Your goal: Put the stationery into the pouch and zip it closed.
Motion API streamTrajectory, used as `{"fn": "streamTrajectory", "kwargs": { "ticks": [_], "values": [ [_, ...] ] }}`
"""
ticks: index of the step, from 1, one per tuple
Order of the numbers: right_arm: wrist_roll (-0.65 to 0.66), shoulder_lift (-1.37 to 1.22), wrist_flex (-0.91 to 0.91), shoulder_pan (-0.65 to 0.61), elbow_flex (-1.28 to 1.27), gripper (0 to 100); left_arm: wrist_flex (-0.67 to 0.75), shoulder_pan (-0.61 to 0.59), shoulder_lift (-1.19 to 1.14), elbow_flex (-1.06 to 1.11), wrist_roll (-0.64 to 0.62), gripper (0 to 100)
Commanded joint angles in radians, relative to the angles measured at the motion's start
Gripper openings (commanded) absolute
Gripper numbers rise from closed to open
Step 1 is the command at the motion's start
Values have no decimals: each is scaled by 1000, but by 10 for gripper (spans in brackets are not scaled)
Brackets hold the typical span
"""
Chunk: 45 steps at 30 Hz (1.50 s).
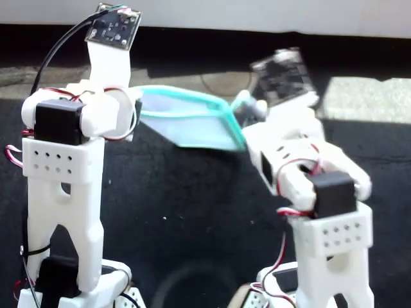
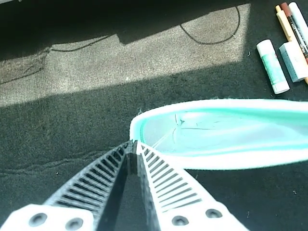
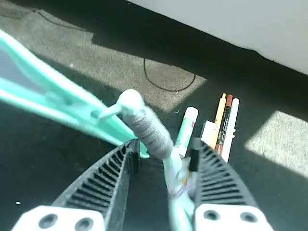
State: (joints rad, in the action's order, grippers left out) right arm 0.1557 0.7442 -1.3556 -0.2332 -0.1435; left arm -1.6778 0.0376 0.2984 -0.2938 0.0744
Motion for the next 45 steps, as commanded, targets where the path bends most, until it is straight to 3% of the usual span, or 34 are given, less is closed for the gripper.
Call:
{"fn": "streamTrajectory", "kwargs": {
  "ticks": [1, 8, 15, 19, 24, 38, 45],
  "values": [
    [-55, 24, -133, -12, 191, 285, -20, 53, -5, -27, -12, 9],
    [-52, 13, -283, -7, 427, 276, -11, 136, -5, 47, -12, 9],
    [-57, 12, -171, 82, 139, 275, -18, 143, 1, 56, -11, 9],
    [-58, 13, -91, -48, -59, 274, -18, 148, -5, 58, -11, 9],
    [-180, 13, -88, -200, -25, 274, -17, 145, -5, 56, -11, 9],
    [-212, 22, -12, -35, -232, 274, -11, 153, -5, 139, -11, 11],
    [-212, 24, -56, 33, -243, 274, -20, 360, 4, 228, -11, 13]
  ]
}}
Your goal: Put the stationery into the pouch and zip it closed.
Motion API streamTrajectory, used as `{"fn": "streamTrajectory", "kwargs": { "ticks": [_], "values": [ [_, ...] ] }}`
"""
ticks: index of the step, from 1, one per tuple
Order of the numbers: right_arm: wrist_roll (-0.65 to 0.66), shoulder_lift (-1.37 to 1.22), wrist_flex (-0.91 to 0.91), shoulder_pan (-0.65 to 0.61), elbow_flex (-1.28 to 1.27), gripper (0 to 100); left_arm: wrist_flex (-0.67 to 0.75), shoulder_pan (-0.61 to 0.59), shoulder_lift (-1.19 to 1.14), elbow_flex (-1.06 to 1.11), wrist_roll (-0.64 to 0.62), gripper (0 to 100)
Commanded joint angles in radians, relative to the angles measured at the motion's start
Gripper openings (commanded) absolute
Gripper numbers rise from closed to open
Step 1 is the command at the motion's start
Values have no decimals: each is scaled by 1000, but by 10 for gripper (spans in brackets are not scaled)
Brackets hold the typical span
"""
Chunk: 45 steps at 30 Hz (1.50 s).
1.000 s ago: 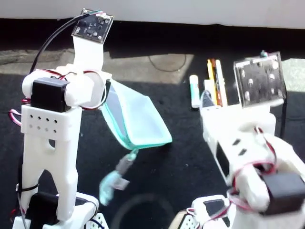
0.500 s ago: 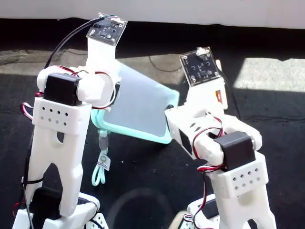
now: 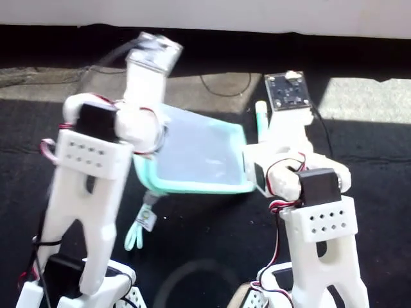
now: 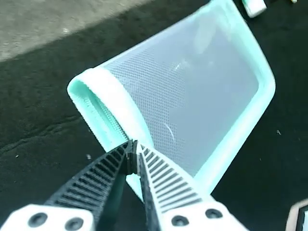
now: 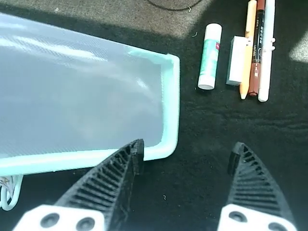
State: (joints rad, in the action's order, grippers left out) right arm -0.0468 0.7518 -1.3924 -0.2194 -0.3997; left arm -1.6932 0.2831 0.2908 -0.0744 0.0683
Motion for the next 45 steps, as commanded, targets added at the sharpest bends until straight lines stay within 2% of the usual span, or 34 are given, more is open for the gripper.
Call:
{"fn": "streamTrajectory", "kwargs": {
  "ticks": [1, 4, 8, 11, 15, 19, 22, 24, 32, 35, 41, 45],
  "values": [
    [-9, 16, -38, 19, 13, 274, -5, 150, 12, 8, -5, 13],
    [-9, 16, -87, 27, 13, 274, 6, 231, 10, 7, -5, 14],
    [-9, 16, -136, 87, 10, 275, 8, 249, 2, 18, -2, 59],
    [-5, 16, -136, 160, 5, 275, 5, 168, 10, 39, 2, 127],
    [-2, 16, -136, 225, 8, 275, 14, -58, 2, 97, 20, 170],
    [-2, 16, -136, 243, 7, 275, 103, -259, 2, 277, 319, 175],
    [-2, 16, -128, 237, 7, 275, 250, -349, 12, 467, 557, 175],
    [-2, 13, -127, 237, 10, 275, 371, -383, 12, 568, 628, 175],
    [-2, 8, -127, 237, 7, 275, 827, -400, 12, 894, 641, 175],
    [-2, 8, -127, 237, 7, 275, 947, -398, 12, 980, 641, 175],
    [0, 7, -127, 237, 7, 275, 954, -414, 44, 1010, 641, 176],
    [0, 5, -125, 237, 7, 275, 827, -427, 209, 1012, 641, 197]
  ]
}}
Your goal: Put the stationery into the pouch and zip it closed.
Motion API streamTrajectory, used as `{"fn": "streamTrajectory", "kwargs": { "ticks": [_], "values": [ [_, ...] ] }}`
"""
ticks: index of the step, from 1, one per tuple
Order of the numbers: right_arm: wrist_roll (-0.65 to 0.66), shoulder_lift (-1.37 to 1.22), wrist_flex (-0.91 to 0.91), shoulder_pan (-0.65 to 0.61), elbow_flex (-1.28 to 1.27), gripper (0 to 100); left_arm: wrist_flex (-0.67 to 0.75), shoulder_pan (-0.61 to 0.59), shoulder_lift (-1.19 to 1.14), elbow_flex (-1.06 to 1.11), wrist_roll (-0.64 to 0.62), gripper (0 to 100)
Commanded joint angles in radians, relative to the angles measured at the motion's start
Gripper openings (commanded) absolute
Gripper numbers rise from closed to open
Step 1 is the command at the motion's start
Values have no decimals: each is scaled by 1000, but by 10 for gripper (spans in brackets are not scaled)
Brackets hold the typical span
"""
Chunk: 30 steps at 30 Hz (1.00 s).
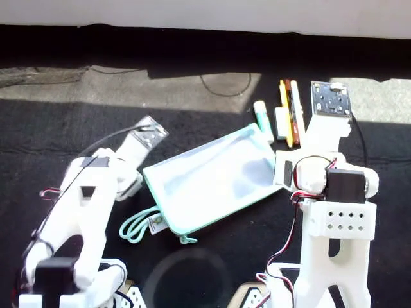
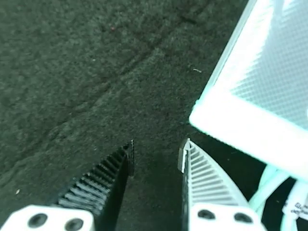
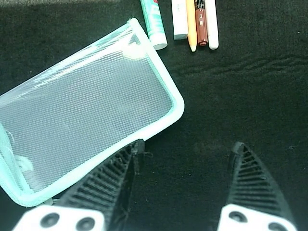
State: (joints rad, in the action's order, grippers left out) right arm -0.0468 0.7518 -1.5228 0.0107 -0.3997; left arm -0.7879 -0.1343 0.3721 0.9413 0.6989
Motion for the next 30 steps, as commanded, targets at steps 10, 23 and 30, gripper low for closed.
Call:
{"fn": "streamTrajectory", "kwargs": {
  "ticks": [10, 23, 30],
  "values": [
    [-2, 5, 35, 7, 5, 275, 92, 41, 328, 225, -35, 256],
    [-2, 5, 31, 7, 5, 275, 206, 101, 329, 243, -164, 256],
    [-2, 5, 31, 7, 5, 275, 285, 156, 326, 251, -224, 256]
  ]
}}
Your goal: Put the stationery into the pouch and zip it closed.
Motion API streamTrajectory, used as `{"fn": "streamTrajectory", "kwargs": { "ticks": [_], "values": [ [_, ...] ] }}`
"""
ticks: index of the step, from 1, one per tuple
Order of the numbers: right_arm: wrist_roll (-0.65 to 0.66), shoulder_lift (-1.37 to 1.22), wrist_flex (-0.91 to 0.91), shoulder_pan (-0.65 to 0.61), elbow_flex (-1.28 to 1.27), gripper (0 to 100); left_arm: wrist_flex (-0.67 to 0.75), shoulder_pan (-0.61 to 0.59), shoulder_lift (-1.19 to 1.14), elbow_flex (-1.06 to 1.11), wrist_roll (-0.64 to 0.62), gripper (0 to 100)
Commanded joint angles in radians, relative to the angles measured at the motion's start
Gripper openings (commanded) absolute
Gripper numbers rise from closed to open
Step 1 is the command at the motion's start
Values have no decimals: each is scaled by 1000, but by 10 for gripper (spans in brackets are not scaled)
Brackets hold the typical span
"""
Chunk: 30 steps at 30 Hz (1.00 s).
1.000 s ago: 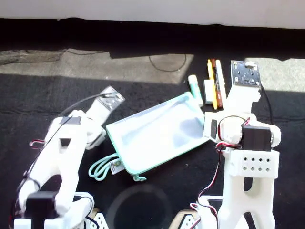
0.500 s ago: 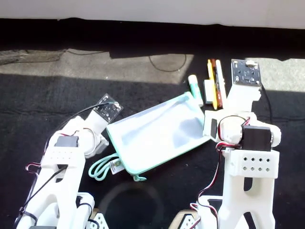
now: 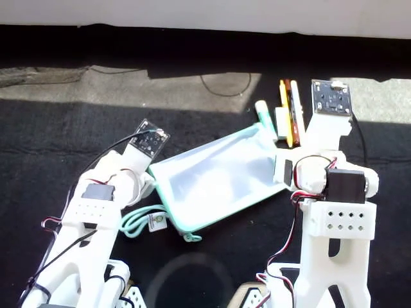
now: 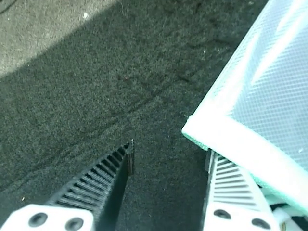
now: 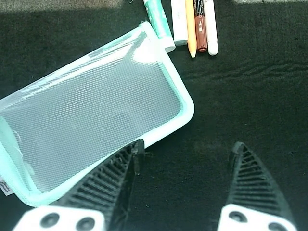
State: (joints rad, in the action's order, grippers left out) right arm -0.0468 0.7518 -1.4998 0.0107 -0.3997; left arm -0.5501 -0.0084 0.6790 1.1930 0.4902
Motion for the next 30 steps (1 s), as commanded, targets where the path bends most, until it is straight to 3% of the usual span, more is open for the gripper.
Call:
{"fn": "streamTrajectory", "kwargs": {
  "ticks": [1, 8, 10, 14, 19, 27, 30],
  "values": [
    [-2, 5, 7, 7, 5, 275, 69, 30, 19, 7, -15, 256],
    [-2, 5, 7, 7, 4, 275, 170, 59, 27, 54, -84, 251],
    [-2, 5, 7, 7, 4, 275, 170, 91, 28, 51, -103, 199],
    [-2, 5, 7, 7, 4, 275, 173, 153, 28, 44, -137, 2],
    [-2, 5, 7, 7, 2, 275, 158, 163, 33, 1, -140, 8],
    [-2, 7, 8, 2, -12, 275, -184, 82, 225, -185, -135, 12],
    [-6, 5, 19, -116, -68, 275, -212, 5, 282, -186, -135, 14]
  ]
}}
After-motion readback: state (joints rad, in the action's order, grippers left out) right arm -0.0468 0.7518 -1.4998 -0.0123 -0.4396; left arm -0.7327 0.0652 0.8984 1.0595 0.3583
